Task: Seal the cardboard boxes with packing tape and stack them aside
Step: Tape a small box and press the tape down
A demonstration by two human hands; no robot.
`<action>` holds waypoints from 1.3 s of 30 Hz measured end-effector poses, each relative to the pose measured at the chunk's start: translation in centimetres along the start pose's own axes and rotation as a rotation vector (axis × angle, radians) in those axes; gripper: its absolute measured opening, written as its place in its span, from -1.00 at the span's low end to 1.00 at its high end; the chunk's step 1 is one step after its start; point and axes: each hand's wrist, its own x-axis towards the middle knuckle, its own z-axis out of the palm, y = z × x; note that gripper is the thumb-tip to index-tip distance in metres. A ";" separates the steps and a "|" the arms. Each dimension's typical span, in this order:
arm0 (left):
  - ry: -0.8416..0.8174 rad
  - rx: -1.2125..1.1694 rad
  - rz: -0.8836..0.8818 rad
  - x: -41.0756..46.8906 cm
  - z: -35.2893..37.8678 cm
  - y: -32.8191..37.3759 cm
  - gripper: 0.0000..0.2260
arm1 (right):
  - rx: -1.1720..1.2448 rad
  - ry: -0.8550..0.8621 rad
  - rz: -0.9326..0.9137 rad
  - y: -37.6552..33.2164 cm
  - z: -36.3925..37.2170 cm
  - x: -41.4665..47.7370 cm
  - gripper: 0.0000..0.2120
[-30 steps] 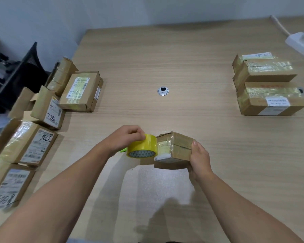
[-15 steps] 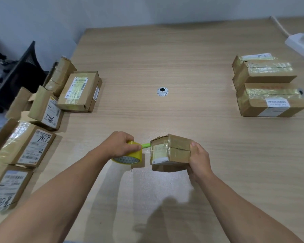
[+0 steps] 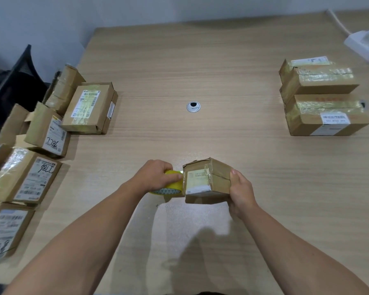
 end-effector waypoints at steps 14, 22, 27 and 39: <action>-0.030 0.053 0.080 -1.7 -3.2 1.7 -0.59 | -0.454 -0.049 -0.158 -1.5 2.4 -3.5 -0.73; 0.005 0.031 0.012 -2.0 -2.0 2.0 -0.66 | -0.338 -0.272 -0.174 -4.1 1.5 -5.0 -0.73; 0.010 -0.026 -0.036 -2.3 -1.2 1.7 -0.64 | -0.503 -0.302 -0.222 -5.4 1.9 -5.0 -0.75; 0.064 -0.056 -0.014 -2.3 -0.4 2.2 -0.67 | -1.002 -0.056 -0.323 -5.1 5.9 -5.6 -0.59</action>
